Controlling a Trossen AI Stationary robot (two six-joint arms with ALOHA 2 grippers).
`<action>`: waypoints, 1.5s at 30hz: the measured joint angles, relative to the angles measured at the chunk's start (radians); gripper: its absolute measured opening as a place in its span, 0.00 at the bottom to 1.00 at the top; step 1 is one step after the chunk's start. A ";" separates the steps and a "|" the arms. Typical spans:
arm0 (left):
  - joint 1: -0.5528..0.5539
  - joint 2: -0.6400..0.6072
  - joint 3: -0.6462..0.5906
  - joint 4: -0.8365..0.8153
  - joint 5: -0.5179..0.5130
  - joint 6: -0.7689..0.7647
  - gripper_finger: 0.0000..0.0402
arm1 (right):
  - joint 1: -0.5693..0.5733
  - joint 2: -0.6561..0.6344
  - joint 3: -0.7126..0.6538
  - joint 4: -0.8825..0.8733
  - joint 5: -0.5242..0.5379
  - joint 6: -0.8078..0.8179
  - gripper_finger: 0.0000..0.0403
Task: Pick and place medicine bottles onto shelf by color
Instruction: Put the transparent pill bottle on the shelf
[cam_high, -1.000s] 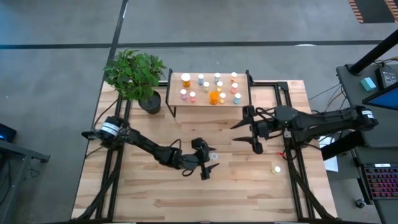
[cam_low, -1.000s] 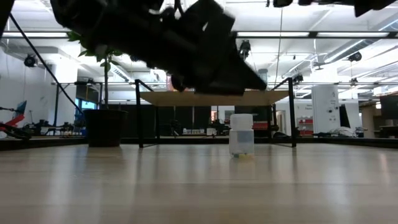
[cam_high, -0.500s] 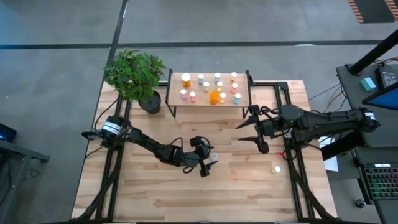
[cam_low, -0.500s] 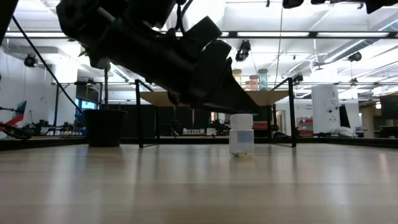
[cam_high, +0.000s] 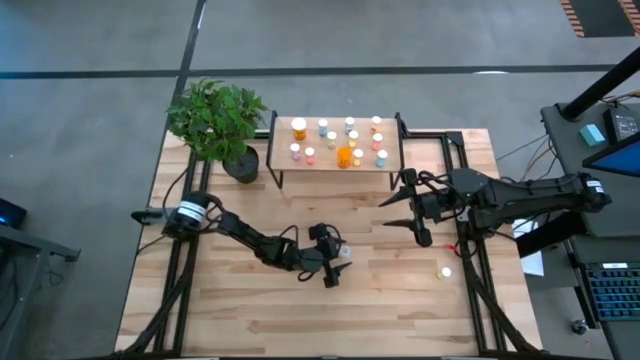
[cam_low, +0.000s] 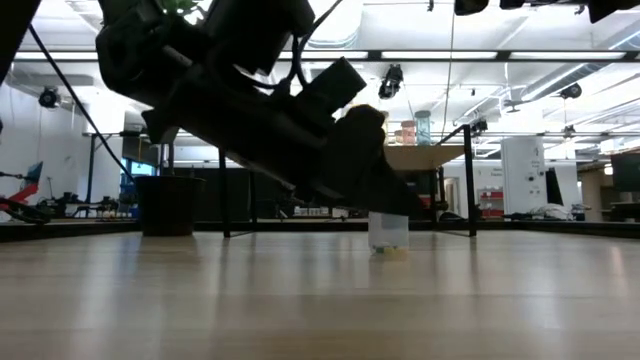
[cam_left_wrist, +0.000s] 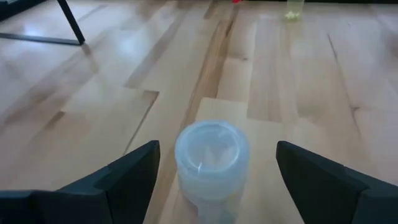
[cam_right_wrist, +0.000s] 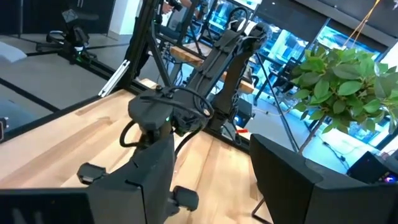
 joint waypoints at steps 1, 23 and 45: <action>0.000 -0.002 0.000 0.000 -0.001 0.006 0.75 | 0.000 0.000 0.000 0.002 0.001 0.000 0.50; -0.006 -0.025 0.029 -0.020 -0.040 -0.010 0.29 | 0.000 0.010 0.000 0.001 0.078 -0.017 0.50; -0.006 -0.088 0.022 -0.018 -0.085 -0.031 0.33 | 0.000 0.010 0.000 0.000 0.078 -0.006 0.50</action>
